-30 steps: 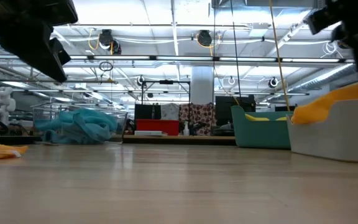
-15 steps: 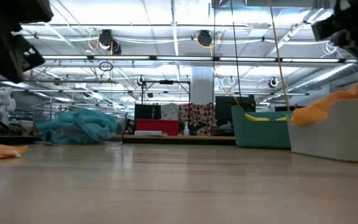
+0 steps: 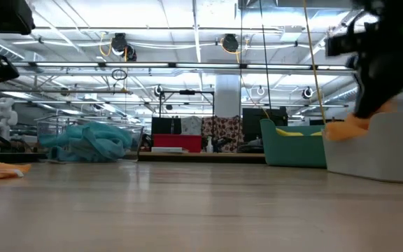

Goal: Sort microfiber towel by color & place in baskets
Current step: Put the right orange towel into the grey bin

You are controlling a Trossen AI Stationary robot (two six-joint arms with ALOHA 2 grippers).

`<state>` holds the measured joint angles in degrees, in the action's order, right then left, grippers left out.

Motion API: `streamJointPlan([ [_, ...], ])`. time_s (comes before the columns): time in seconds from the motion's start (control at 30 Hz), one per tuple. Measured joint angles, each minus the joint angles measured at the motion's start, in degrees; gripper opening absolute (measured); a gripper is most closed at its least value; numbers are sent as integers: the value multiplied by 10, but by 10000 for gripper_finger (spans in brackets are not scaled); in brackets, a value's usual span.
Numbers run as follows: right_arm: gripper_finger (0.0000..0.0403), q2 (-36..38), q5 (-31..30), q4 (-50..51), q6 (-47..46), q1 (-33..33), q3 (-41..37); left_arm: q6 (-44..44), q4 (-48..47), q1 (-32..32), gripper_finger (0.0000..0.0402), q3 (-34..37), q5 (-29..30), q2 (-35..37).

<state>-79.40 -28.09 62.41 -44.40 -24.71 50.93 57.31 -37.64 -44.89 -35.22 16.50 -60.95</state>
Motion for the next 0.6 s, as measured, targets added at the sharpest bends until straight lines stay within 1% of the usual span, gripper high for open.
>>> streamJointPlan([
  [0.17, 2, 0, 17, -22, -47, 9, -67, 24, -6, -22, 13, 0, -1, 0],
  [0.27, 2, 2, 25, -30, -63, 9, -79, 24, -6, -26, 13, 0, -4, 0],
  [0.37, 4, 0, 25, -22, -67, 9, -70, 24, -4, -26, 13, 0, -4, 0],
  [0.47, 26, 5, 32, -16, -73, 9, -45, 24, -4, -26, 13, 0, -5, 0],
  [0.6, 78, 13, 54, 22, -73, 9, -5, 34, -4, -26, 13, 0, -21, 0],
])
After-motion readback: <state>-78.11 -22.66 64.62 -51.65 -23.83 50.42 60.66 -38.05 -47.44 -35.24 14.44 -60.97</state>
